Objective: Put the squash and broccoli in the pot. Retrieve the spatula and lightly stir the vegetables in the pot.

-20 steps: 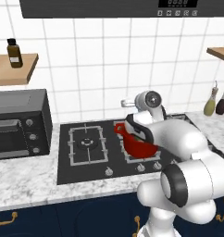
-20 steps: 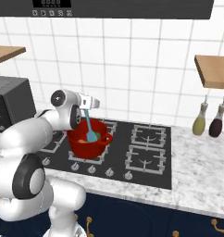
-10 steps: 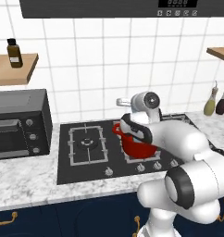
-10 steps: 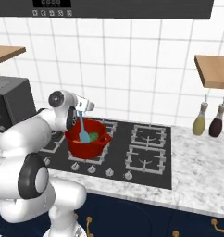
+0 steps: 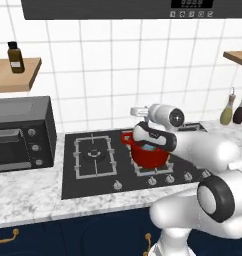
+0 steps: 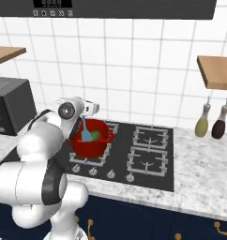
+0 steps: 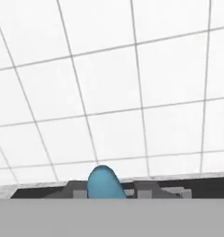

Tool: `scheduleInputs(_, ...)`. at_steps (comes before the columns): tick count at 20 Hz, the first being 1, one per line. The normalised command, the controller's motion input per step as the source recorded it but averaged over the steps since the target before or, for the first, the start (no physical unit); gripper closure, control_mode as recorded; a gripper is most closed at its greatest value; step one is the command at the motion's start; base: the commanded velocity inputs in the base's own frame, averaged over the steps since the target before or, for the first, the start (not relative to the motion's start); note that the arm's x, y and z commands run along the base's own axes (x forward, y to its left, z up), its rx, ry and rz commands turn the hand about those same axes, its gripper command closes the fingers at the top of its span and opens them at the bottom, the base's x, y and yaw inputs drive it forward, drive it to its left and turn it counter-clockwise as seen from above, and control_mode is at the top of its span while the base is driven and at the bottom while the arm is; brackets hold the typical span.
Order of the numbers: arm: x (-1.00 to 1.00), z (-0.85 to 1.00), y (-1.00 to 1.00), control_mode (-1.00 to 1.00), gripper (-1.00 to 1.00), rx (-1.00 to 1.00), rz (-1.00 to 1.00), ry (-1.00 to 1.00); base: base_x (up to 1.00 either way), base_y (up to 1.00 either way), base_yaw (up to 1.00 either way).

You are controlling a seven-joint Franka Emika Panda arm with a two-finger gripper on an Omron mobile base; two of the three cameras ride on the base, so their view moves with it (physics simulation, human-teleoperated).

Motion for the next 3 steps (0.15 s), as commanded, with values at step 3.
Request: scheduleInputs(3,-0.01,-0.25,-0.20,-1.00,1.00,-0.06,0.12,-0.12,0.00,0.00,0.00)
